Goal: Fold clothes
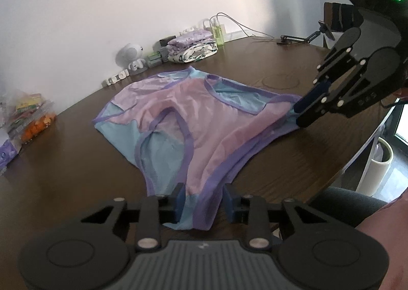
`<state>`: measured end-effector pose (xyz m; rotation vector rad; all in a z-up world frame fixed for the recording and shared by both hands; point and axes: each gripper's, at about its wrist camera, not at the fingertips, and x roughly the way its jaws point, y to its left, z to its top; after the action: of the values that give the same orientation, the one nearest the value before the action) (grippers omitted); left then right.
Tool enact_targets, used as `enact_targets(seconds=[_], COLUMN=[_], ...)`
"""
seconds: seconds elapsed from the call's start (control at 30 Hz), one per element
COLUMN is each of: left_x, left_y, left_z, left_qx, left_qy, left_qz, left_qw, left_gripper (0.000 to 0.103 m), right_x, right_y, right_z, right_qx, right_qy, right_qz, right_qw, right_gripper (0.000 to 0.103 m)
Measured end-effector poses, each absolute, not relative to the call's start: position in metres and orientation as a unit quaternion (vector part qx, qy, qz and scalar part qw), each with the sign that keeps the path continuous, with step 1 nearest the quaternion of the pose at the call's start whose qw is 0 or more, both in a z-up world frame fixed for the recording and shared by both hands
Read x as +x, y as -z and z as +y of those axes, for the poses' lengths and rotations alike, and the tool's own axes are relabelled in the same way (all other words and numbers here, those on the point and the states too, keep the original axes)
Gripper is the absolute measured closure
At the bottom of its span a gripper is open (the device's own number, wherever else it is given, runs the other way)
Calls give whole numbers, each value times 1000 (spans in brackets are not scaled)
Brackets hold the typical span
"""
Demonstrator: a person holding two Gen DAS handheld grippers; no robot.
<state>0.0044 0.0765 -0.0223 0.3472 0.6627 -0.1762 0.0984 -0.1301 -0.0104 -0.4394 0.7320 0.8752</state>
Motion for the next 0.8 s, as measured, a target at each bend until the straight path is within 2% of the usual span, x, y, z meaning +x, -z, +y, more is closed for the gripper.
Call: enact_targets(seconds=[0.13, 0.27, 0.33, 0.37, 0.4, 0.43, 0.8], left_x=[4, 5, 4, 4, 4, 4, 0], left_y=[23, 25, 25, 25, 25, 25, 14], left_z=[79, 77, 77, 77, 77, 77, 95], left_qx=[172, 179, 182, 183, 185, 186, 114], left_qy=[85, 95, 97, 98, 99, 99, 88], left_qz=[323, 327, 324, 322, 321, 319, 286], left_qw=[927, 923, 923, 924, 924, 924, 947], left_gripper=[73, 84, 85, 87, 96, 98, 98], right_x=[98, 101, 103, 104, 104, 104, 81], right_y=[10, 10, 14, 16, 17, 17, -10], right_z=[-119, -111, -107, -106, -105, -105, -144], right_qx=[-233, -254, -265, -269, -271, -272, -234], right_qy=[-395, -384, -378, -376, -375, -377, -466], right_qz=[328, 331, 339, 343, 344, 344, 300], right_qw=[826, 824, 820, 818, 817, 816, 799], right_gripper=[87, 88, 90, 91, 94, 99, 101])
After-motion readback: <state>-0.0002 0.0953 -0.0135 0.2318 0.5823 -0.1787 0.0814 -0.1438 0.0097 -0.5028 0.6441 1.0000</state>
